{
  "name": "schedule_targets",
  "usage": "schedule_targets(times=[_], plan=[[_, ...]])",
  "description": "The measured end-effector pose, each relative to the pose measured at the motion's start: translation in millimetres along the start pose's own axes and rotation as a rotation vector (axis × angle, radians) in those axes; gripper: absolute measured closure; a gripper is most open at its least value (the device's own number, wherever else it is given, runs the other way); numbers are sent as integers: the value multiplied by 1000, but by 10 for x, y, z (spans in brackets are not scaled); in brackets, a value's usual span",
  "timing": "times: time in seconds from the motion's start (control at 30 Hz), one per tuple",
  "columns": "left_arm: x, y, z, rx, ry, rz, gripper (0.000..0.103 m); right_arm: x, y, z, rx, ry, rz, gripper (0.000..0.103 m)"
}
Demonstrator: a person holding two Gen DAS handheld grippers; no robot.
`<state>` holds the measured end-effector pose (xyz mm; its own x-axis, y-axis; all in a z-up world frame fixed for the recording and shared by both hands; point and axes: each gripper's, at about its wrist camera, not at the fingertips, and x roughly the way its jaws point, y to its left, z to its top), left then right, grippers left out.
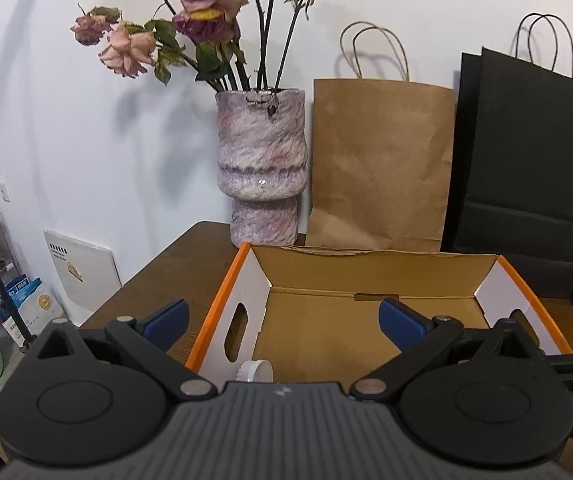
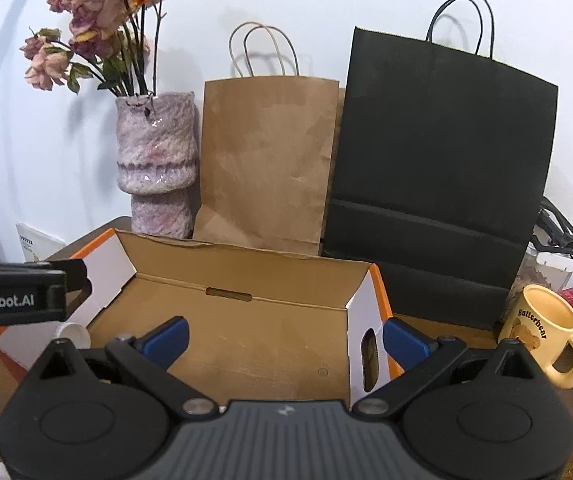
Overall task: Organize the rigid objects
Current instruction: 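Withdraw both open tools up out of the red box, then grasp the frosted plastic box with the right tool while the left tool approaches the tape roll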
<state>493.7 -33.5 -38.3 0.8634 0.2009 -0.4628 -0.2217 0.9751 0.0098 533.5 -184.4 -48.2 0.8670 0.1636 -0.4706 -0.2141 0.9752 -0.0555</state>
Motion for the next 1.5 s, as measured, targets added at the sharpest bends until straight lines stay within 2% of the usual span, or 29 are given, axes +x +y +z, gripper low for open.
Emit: schedule_targets(times=[0.47,0.93,1.23,1.5], plan=[[-434,116,-83,-1,-33,-23,0,-372,-55,-129,21,-25,-3,0],[-1002,202,-214,17,-72,-50,0,-969,-64,-349,45,-54,1,0],[-1419,299,-504,24,-74,-78,0,-1398,-69,-576,48,-63,8,0],[-1740,443,-727,32,-70,-82,0,-1791,-42,-940,69,-74,20,0]])
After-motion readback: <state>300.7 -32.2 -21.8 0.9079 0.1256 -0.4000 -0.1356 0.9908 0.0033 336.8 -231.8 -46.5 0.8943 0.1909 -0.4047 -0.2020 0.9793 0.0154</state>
